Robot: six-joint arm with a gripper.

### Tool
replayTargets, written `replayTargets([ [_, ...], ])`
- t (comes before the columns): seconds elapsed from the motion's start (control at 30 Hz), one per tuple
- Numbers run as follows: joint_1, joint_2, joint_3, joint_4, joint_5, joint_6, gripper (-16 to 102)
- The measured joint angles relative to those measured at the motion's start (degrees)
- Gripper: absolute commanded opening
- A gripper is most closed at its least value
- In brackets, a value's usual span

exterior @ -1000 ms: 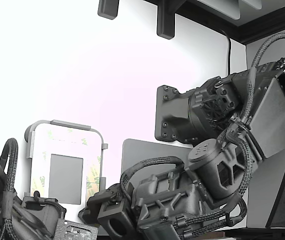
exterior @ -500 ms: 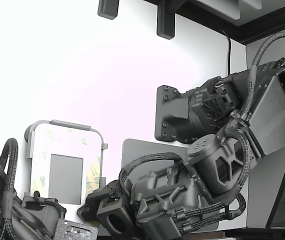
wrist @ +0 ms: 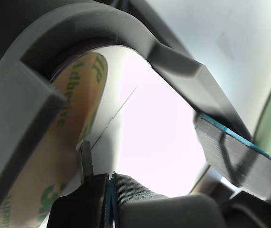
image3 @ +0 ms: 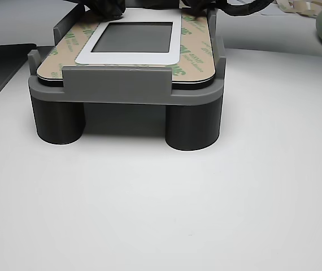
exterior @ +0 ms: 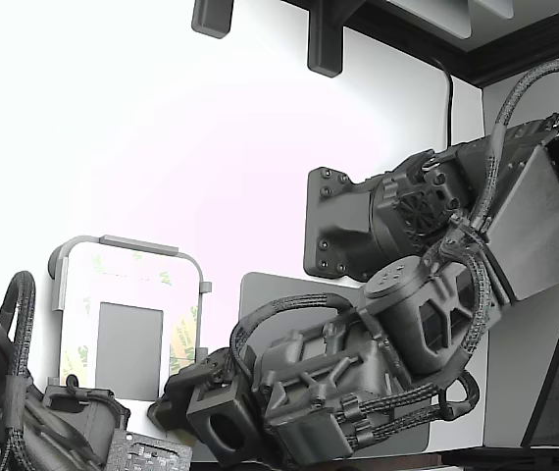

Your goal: Peel off protective film from adhesive tape.

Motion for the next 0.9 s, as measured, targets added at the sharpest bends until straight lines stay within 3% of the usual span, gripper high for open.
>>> replayTargets([
  [0.23,-0.2,0.9,-0.3,2.2,-0.1,-0.1,-10],
  [0.3,-0.8,1.7,-0.3,3.2,-0.9,-0.4,-2],
  [0.33,-1.1,2.1,-0.3,3.6,-1.3,-0.6,9],
  [0.37,-1.5,2.6,-0.3,4.2,-1.5,-0.9,33],
  [0.4,-1.8,3.3,-0.5,5.1,-1.6,-1.1,71],
  [0.43,-2.2,3.9,-1.1,6.2,-1.6,-1.3,99],
  [0.7,-4.6,11.7,-4.6,19.7,0.1,-0.5,99],
  [0.9,-6.7,24.7,1.8,26.3,-1.7,2.8,98],
])
